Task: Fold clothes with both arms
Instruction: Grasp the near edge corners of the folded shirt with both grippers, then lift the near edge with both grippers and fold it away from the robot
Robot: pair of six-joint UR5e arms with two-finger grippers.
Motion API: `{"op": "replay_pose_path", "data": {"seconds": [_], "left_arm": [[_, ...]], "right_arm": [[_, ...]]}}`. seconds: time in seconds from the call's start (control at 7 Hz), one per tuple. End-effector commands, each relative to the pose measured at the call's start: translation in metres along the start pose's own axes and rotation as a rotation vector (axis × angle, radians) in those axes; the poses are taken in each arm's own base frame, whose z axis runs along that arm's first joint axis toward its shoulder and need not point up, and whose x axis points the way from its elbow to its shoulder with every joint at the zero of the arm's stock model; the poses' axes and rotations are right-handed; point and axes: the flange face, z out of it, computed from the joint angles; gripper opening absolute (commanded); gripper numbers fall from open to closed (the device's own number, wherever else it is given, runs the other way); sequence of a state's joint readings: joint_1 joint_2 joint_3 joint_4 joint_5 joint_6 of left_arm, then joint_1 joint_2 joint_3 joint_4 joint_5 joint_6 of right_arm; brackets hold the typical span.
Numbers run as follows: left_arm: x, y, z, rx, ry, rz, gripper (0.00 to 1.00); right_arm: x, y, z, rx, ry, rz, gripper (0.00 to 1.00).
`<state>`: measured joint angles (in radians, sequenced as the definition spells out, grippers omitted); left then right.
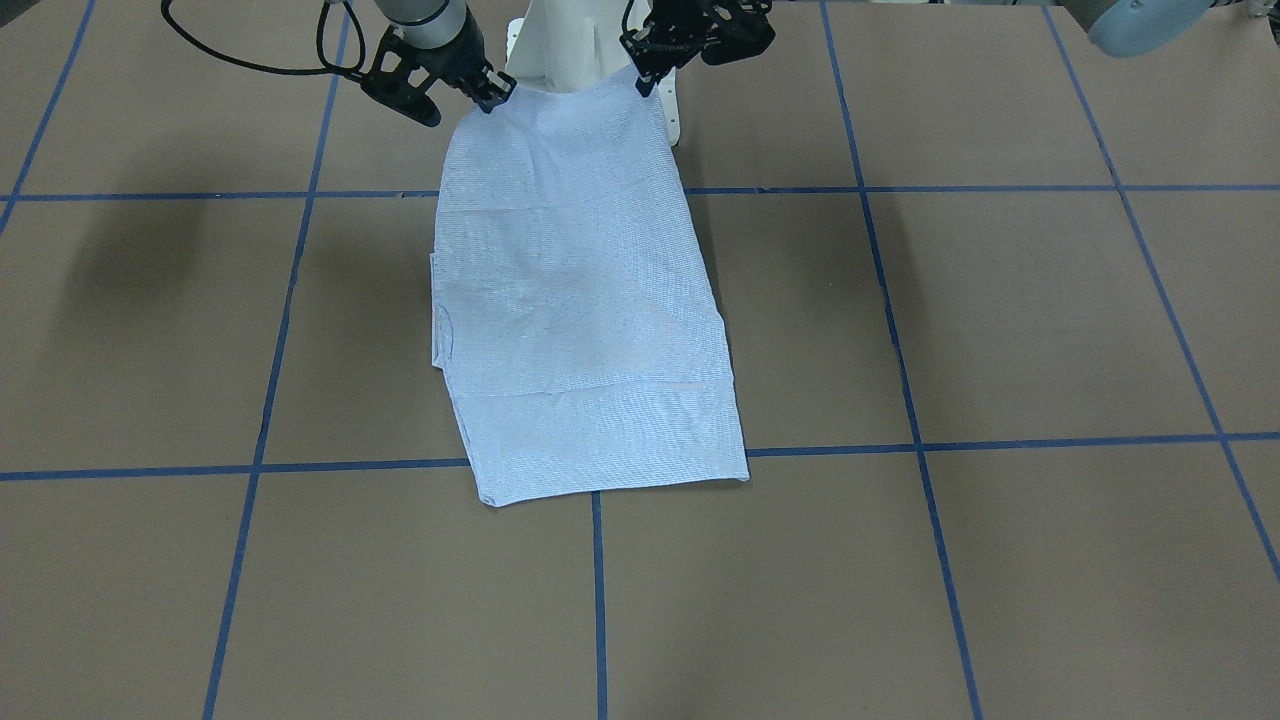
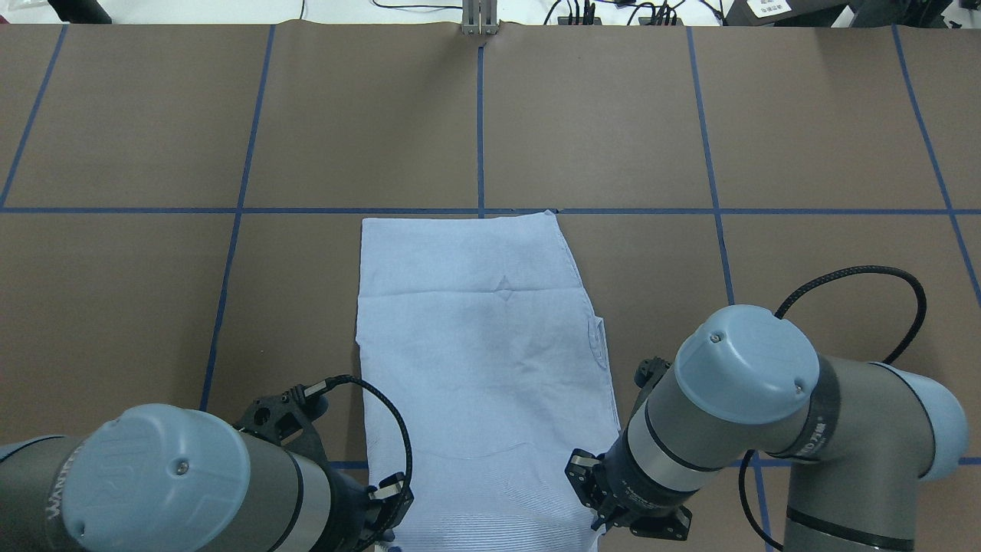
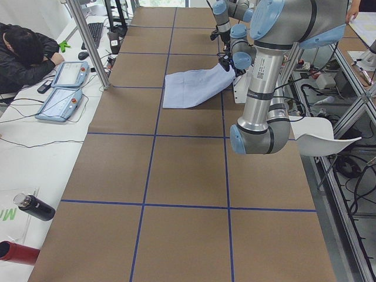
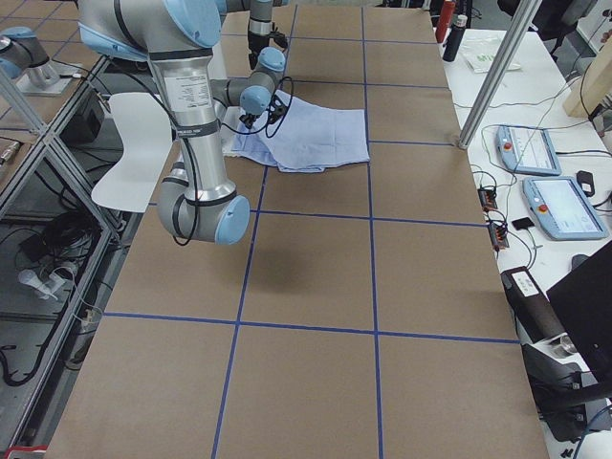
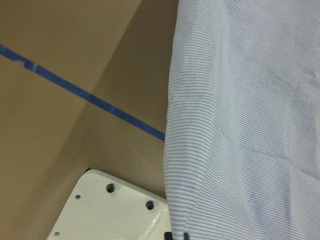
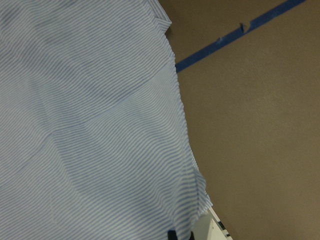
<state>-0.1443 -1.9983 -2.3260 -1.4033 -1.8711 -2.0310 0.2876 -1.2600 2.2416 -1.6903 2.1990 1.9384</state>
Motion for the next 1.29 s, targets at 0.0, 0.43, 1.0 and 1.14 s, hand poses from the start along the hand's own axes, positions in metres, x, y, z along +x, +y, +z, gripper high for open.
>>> {"op": "replay_pose_path", "data": {"seconds": [0.0,0.43,1.0,1.14], "left_arm": [[-0.019,0.027,-0.003,-0.056,-0.083,0.017,0.0],[-0.016,0.015,-0.037,-0.073,-0.055,0.0,0.0],[0.027,-0.07,-0.088,0.096,0.07,0.049,0.0],[0.035,-0.092,-0.085,0.137,0.06,0.057,0.0]], "right_arm": [[0.017,0.019,-0.01,-0.121,0.035,-0.006,0.0],[0.008,0.006,-0.022,-0.112,0.01,0.012,0.0],[-0.04,-0.047,-0.08,-0.015,-0.129,0.069,0.0],[-0.058,-0.067,-0.088,0.024,-0.15,0.067,0.0]]}}
